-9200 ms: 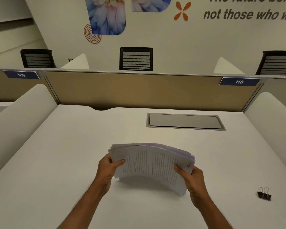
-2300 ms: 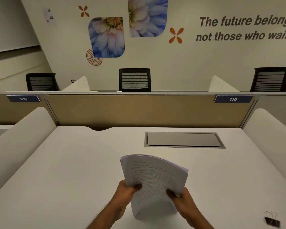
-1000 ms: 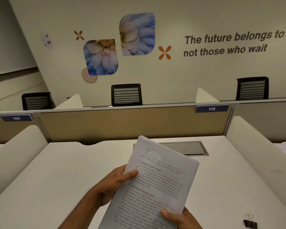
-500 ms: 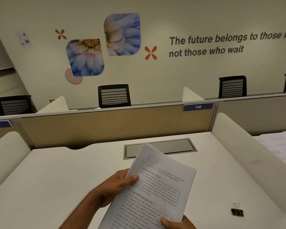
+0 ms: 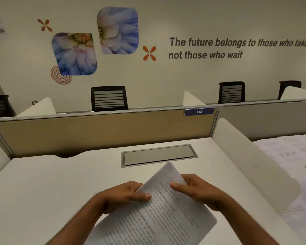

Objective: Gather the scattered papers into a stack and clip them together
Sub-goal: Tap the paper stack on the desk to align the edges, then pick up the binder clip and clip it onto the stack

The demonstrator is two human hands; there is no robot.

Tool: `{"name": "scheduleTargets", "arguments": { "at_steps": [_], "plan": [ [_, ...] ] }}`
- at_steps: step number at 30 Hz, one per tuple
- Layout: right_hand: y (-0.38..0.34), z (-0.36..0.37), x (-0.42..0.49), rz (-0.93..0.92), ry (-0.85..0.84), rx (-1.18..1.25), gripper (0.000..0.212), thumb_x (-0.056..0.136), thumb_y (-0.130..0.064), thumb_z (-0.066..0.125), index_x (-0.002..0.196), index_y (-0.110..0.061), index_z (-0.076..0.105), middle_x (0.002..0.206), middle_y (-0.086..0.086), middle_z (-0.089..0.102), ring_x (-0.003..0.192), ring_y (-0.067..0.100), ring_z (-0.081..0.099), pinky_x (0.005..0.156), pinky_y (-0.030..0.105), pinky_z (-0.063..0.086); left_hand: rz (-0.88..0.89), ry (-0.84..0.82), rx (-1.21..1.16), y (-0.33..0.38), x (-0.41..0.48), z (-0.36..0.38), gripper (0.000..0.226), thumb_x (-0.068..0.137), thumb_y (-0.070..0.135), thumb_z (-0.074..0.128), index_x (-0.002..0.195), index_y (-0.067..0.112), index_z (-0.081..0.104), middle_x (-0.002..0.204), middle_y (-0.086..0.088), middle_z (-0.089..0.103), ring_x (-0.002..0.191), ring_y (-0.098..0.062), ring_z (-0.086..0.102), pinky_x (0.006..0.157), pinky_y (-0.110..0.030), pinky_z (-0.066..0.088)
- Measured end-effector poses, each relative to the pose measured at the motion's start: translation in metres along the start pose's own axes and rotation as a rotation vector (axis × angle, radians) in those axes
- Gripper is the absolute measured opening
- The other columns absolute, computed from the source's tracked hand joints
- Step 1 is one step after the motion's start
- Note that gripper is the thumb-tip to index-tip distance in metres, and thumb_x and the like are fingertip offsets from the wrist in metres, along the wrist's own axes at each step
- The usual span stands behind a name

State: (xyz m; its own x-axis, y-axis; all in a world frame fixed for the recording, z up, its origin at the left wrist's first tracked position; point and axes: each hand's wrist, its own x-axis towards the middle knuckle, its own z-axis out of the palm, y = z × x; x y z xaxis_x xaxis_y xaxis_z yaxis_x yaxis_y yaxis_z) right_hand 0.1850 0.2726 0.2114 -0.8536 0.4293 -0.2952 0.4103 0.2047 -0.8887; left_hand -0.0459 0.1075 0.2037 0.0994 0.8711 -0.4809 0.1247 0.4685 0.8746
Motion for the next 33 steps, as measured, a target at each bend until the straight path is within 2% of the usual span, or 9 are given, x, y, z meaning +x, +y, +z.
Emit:
{"name": "scheduleTargets", "arguments": {
  "at_steps": [6, 9, 13, 16, 19, 22, 24, 29, 33],
  "plan": [
    [0.034, -0.006, -0.004, -0.065, 0.099, 0.135, 0.05, 0.09, -0.061, 0.056, 0.103, -0.015, 0.07, 0.098, 0.01, 0.077, 0.088, 0.034, 0.076, 0.077, 0.032, 0.061, -0.06, 0.059, 0.037, 0.014, 0.029, 0.023, 0.037, 0.095, 0.044, 0.067, 0.117, 0.015, 0.073, 0.118, -0.011, 0.077, 0.102, -0.03, 0.074, 0.091, -0.038, 0.06],
    [0.056, -0.014, -0.007, -0.043, 0.093, 0.187, 0.053, 0.088, -0.063, 0.058, 0.107, -0.015, 0.069, 0.1, 0.009, 0.077, 0.09, 0.033, 0.077, 0.08, 0.035, 0.062, -0.104, 0.08, 0.09, 0.023, 0.048, 0.037, 0.041, 0.092, 0.049, 0.068, 0.116, 0.016, 0.074, 0.12, -0.013, 0.076, 0.102, -0.029, 0.074, 0.092, -0.038, 0.06],
    [0.081, -0.026, -0.012, -0.033, 0.143, 0.301, 0.038, 0.091, -0.058, 0.063, 0.104, -0.022, 0.07, 0.1, 0.008, 0.077, 0.092, 0.033, 0.076, 0.081, 0.035, 0.062, -0.172, 0.092, 0.186, 0.037, 0.073, 0.05, 0.051, 0.089, 0.055, 0.069, 0.119, 0.014, 0.074, 0.118, -0.011, 0.077, 0.104, -0.031, 0.075, 0.096, -0.041, 0.06],
    [0.095, -0.032, -0.014, -0.022, 0.177, 0.36, 0.041, 0.095, -0.05, 0.063, 0.098, -0.009, 0.07, 0.097, 0.016, 0.076, 0.092, 0.04, 0.074, 0.076, 0.033, 0.06, -0.2, 0.098, 0.21, 0.04, 0.09, 0.056, 0.053, 0.087, 0.055, 0.072, 0.118, 0.012, 0.074, 0.117, -0.012, 0.078, 0.109, -0.035, 0.073, 0.097, -0.042, 0.06],
    [0.107, -0.037, -0.013, 0.008, 0.197, 0.41, 0.035, 0.096, -0.046, 0.063, 0.089, -0.012, 0.07, 0.096, 0.017, 0.077, 0.092, 0.041, 0.074, 0.075, 0.034, 0.059, -0.143, 0.125, 0.231, 0.043, 0.104, 0.06, 0.053, 0.085, 0.054, 0.074, 0.12, 0.015, 0.073, 0.116, -0.009, 0.078, 0.106, -0.033, 0.075, 0.099, -0.049, 0.058],
    [0.118, -0.039, -0.011, 0.03, 0.191, 0.473, 0.029, 0.097, -0.042, 0.064, 0.088, -0.016, 0.073, 0.097, 0.017, 0.077, 0.083, 0.034, 0.076, 0.076, 0.037, 0.059, -0.092, 0.161, 0.313, 0.042, 0.116, 0.062, 0.047, 0.088, 0.056, 0.07, 0.12, 0.022, 0.073, 0.115, 0.0, 0.078, 0.099, -0.024, 0.077, 0.094, -0.046, 0.061],
    [0.125, -0.039, -0.009, 0.045, 0.188, 0.54, 0.029, 0.097, -0.038, 0.066, 0.09, -0.011, 0.075, 0.1, 0.022, 0.076, 0.082, 0.031, 0.075, 0.077, 0.042, 0.06, -0.092, 0.18, 0.358, 0.041, 0.125, 0.065, 0.045, 0.09, 0.057, 0.066, 0.12, 0.023, 0.073, 0.114, 0.002, 0.078, 0.098, -0.021, 0.077, 0.094, -0.045, 0.061],
    [0.137, -0.038, -0.004, 0.115, 0.178, 0.656, 0.039, 0.095, -0.035, 0.069, 0.108, 0.001, 0.073, 0.107, 0.026, 0.076, 0.101, 0.048, 0.073, 0.09, 0.057, 0.059, -0.082, 0.169, 0.438, 0.043, 0.142, 0.062, 0.034, 0.1, 0.045, 0.058, 0.12, 0.023, 0.074, 0.113, 0.006, 0.078, 0.1, -0.015, 0.075, 0.096, -0.037, 0.06],
    [0.148, -0.042, 0.002, 0.179, 0.145, 0.645, 0.041, 0.096, -0.044, 0.065, 0.113, -0.008, 0.073, 0.109, 0.014, 0.079, 0.104, 0.038, 0.074, 0.091, 0.049, 0.062, -0.134, 0.092, 0.394, 0.044, 0.152, 0.051, 0.032, 0.099, 0.043, 0.061, 0.118, 0.022, 0.075, 0.112, 0.001, 0.079, 0.096, -0.019, 0.078, 0.091, -0.038, 0.063]
  ]
}}
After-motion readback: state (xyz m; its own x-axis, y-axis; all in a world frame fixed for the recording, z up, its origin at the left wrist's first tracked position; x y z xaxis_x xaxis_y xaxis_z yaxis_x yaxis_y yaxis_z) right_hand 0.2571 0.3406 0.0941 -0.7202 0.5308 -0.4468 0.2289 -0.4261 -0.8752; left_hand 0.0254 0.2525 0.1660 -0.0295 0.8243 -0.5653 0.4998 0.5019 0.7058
